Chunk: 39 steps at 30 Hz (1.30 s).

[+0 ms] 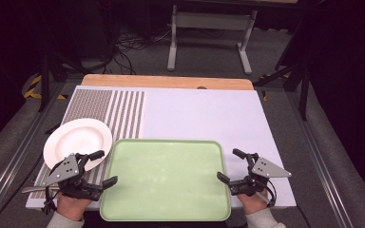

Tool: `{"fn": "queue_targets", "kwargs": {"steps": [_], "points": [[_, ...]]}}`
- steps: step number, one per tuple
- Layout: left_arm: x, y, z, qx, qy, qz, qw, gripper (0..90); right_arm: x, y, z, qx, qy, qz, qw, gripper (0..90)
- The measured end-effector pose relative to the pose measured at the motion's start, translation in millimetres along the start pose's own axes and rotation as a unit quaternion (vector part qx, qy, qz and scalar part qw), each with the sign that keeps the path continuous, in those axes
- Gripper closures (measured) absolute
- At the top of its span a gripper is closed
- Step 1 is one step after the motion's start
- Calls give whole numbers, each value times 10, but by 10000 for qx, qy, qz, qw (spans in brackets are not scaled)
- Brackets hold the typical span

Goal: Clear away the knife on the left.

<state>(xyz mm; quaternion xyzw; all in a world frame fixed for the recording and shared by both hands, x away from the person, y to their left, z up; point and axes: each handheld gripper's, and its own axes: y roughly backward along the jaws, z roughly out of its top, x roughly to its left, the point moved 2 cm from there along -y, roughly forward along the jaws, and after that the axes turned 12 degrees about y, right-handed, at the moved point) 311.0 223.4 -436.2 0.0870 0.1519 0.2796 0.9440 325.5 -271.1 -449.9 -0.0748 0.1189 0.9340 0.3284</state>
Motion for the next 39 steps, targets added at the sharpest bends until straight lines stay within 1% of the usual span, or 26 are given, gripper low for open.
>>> {"fn": "queue_targets", "kwargs": {"steps": [3,4,5,6,8,10,11,13,14,15,18,19,21,22,23,24,25,27,29,31,32,33,35,36,37,39], "points": [[-14,30,39,185,-142,-58,9997,42,4,-15,3,21,22,42,10000,3],[-25,32,47,219,-131,-91,9996,43,5,-19,3,21,28,56,10000,3],[-27,36,60,299,-192,-108,9993,44,7,-21,3,25,18,55,10000,3],[-32,37,69,357,-206,-137,9991,47,7,-23,4,19,33,60,10000,3],[-41,40,99,546,-280,-245,9978,48,7,-27,2,44,19,76,10000,5],[-42,50,130,692,-405,-263,9964,47,8,-30,1,61,26,80,9999,5],[-47,51,137,722,-379,-298,9962,48,11,-29,4,48,25,70,10000,5],[-41,69,172,845,-449,-329,9949,48,12,-28,4,48,26,76,10000,5],[-41,89,204,979,-482,-363,9934,53,12,-28,3,51,22,81,10000,5],[-41,89,204,979,-482,-363,9934,54,12,-28,3,51,22,81,10000,5],[-39,117,243,1205,-592,-333,9904,55,12,-27,3,51,38,108,9999,5],[-38,129,257,1293,-649,-312,9890,55,12,-27,3,51,38,108,9999,5],[-33,145,272,1386,-698,-305,9874,56,13,-27,4,52,43,115,9999,5],[-30,158,283,1473,-742,-294,9859,57,14,-27,5,51,43,116,9999,5],[-29,164,287,1530,-759,-301,9848,58,14,-26,5,51,44,116,9999,5],[-26,180,294,1668,-841,-323,9819,60,14,-27,5,46,35,116,9999,5],[-26,180,294,1668,-841,-323,9819,61,14,-27,5,46,35,116,9999,5],[-26,198,296,1788,-913,-373,9789,61,15,-27,5,39,24,143,9999,5],[-16,210,299,1904,-934,-381,9765,62,16,-27,6,26,13,161,9999,5],[1,234,302,2003,-944,-387,9744,63,17,-29,5,36,21,171,9998,5],[8,240,303,2036,-941,-376,9738,66,20,-31,5,34,20,173,9998,5],[22,253,304,2123,-958,-355,9719,66,20,-31,6,37,25,173,9998,5],[38,269,302,2240,-983,-331,9691,72,21,-32,5,37,26,180,9998,5],[45,275,303,2274,-1007,-310,9681,75,20,-32,5,44,28,186,9998,5],[58,289,308,2351,-1043,-301,9659,77,21,-32,5,45,28,186,9998,5],[72,312,314,2426,-1084,-284,9636,92,21,-33,5,49,30,189,9998,5]]}}
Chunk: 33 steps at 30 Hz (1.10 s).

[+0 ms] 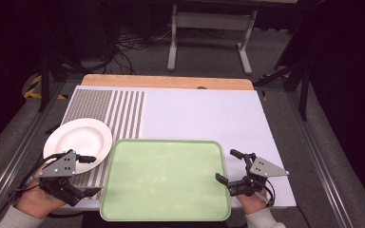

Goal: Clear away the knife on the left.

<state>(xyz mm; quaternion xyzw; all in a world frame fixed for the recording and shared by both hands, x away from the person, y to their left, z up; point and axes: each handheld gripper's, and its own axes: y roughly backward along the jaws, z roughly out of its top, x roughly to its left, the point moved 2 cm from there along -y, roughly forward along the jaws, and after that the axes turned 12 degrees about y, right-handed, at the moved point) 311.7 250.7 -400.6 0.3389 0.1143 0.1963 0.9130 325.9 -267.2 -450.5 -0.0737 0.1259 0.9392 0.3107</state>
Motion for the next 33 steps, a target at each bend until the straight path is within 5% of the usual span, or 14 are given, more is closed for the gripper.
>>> {"fn": "queue_targets", "kwargs": {"steps": [16,26,33], "points": [[100,105,-115,888,-265,67,9957,170,-1,-6,-5,6,-18,11,10000,5],[154,155,-175,1407,-316,34,9895,198,-4,-13,-17,44,-46,8,10000,5],[229,191,-237,1708,-152,-60,9852,218,-7,-16,-23,53,-53,25,10000,5]]}}
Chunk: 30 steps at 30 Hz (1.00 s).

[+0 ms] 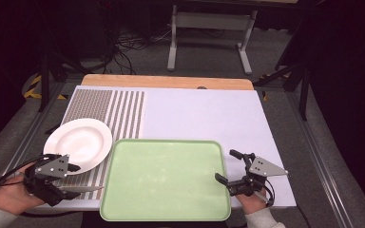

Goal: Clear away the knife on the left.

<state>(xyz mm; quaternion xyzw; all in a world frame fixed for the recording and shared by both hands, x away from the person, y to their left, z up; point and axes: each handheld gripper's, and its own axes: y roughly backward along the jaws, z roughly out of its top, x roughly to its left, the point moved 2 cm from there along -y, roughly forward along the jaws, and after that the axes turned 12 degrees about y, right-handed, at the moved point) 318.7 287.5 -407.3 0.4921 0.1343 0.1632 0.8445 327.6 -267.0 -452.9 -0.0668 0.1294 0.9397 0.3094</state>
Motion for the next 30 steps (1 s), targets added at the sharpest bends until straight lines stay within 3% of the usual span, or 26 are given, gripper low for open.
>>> {"fn": "queue_targets", "kwargs": {"steps": [20,30], "points": [[163,17,-256,804,94,-51,9967,316,2,-8,-4,15,8,16,10000,5],[229,-44,-340,1298,45,42,9915,398,4,-10,-4,27,13,21,10000,5]]}}
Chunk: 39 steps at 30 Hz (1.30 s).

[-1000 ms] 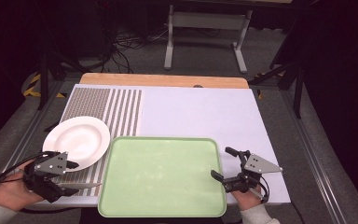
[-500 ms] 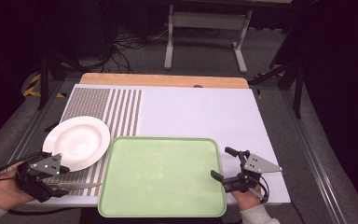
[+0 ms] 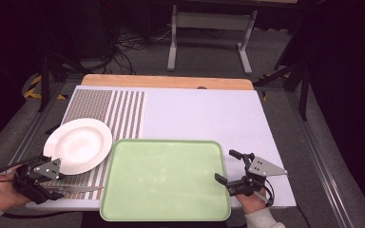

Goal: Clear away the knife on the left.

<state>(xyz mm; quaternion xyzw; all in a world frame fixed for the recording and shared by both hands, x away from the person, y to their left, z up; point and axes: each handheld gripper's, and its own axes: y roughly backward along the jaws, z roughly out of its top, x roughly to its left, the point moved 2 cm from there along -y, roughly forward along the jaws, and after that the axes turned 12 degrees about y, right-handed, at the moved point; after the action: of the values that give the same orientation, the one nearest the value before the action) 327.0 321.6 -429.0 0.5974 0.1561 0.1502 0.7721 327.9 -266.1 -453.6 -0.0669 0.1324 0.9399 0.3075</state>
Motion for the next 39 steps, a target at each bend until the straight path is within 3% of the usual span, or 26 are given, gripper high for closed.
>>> {"fn": "queue_targets", "kwargs": {"steps": [6,17,20,25,31,36,39], "points": [[37,-45,-19,118,-139,-9,9998,469,-2,-2,1,-7,19,6,10000,5],[95,-125,-48,612,-312,128,9976,559,-2,8,-2,6,13,11,10000,5],[121,-140,-45,779,-303,231,9962,561,-1,24,7,-15,19,-13,10000,5],[123,-165,-44,956,-501,291,9937,649,40,60,121,-177,209,-57,9996,8],[112,-169,-26,986,-753,327,9917,747,83,58,147,-189,276,16,9994,9],[91,-172,-15,1067,-1077,389,9877,790,77,101,146,-233,229,-24,9995,9],[84,-175,-16,1077,-1060,406,9877,793,83,115,146,-258,212,-36,9994,9]]}}
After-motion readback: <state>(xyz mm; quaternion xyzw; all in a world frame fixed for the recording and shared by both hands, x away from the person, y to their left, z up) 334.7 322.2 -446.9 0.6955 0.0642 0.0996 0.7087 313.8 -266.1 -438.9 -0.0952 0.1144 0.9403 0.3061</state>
